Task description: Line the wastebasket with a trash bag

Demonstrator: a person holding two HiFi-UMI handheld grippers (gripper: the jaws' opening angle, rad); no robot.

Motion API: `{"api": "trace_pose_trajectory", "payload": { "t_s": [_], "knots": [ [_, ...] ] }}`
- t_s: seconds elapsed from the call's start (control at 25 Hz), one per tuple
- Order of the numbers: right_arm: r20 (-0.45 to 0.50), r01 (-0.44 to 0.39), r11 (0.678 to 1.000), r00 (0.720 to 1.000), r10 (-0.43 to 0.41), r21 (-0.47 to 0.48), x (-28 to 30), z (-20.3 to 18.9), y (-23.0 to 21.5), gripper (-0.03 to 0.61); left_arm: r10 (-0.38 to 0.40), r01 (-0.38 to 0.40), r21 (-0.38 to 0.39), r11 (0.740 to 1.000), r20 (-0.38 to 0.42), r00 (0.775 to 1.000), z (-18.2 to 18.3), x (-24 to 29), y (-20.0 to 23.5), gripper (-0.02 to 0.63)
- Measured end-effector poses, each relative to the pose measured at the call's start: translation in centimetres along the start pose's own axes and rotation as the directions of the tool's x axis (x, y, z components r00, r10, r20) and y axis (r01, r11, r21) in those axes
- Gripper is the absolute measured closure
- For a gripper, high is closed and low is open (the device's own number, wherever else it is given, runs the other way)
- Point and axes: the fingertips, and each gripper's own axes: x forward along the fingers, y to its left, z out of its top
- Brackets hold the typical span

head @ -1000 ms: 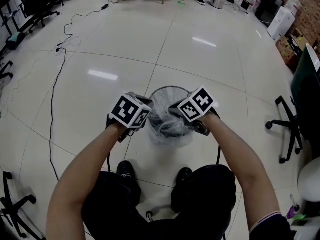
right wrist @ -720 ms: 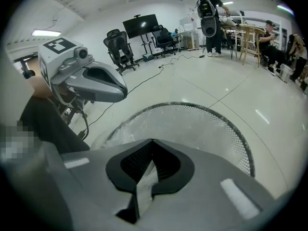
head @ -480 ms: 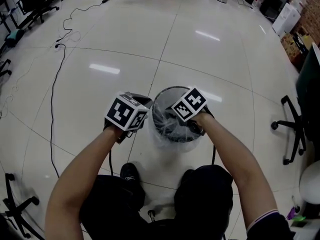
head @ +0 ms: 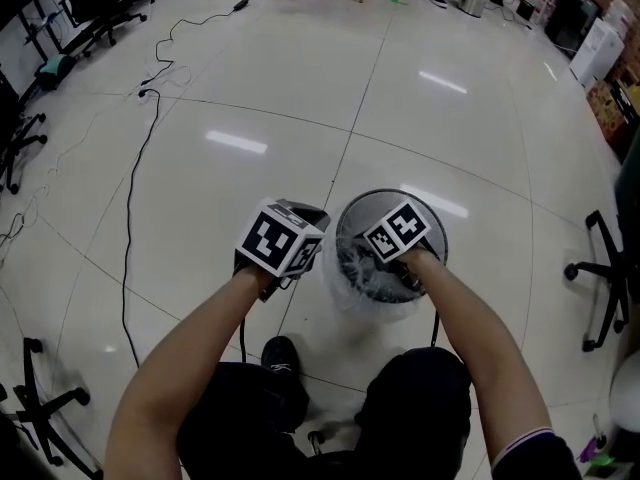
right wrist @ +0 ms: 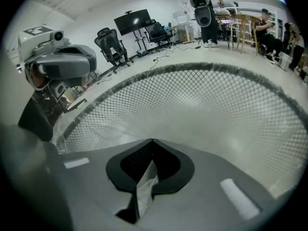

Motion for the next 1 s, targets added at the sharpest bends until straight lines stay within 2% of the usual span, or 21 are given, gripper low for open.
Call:
{"api": "trace_pose_trajectory", "payload": {
  "t_s": [0.32,0.64,1.0],
  "knots": [
    [-0.023,-0.002,1.000,1.000,0.002,0.006,2.7,-0.8,-0.3,0.577,0.016,-0.016,0.027,1.000,-0.001,1.000,-0.5,-0.3,-0.1,0.601],
    [-0.037,0.007,1.000,0.999,-0.006,0.027,4.1,-2.0,-1.1,0.577,0.039,-0.040,-0.076,0.996,-0.020,0.999,-1.8,0.1,1.0,0.601],
    [-0.068,0.012,0.999,0.998,-0.008,0.046,4.0,-2.6,-1.2,0.577,0.028,-0.031,-0.060,0.998,-0.055,0.998,-2.3,1.0,0.3,0.601]
  ]
}}
